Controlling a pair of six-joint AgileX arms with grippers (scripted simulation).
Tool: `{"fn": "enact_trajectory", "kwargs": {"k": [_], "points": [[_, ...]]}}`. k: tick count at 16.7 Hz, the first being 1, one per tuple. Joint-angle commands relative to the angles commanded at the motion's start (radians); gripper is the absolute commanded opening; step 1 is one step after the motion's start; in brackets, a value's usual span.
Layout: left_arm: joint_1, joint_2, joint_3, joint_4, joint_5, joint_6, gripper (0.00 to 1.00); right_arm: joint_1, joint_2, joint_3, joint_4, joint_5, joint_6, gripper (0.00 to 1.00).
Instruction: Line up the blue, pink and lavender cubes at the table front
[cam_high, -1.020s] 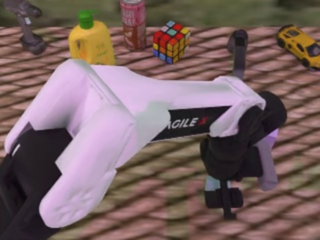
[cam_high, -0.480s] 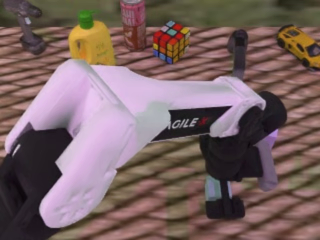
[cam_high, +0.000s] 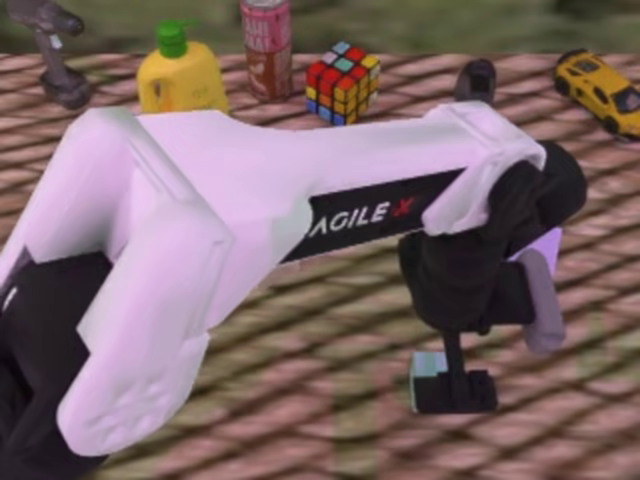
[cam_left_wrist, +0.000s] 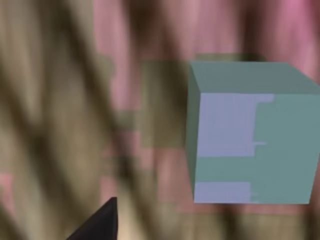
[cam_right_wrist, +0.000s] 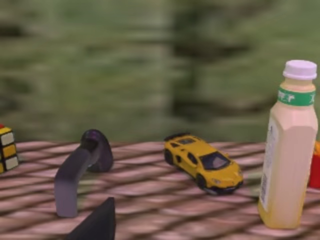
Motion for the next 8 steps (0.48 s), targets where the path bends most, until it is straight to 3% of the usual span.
{"fn": "enact_trajectory", "kwargs": {"k": [8], "points": [[0.003,-0.024,0.052,-0.067,-0.001,0.0,1.0,0.0,0.0,0.0,0.0,0.0,0.0,1.0]]}}
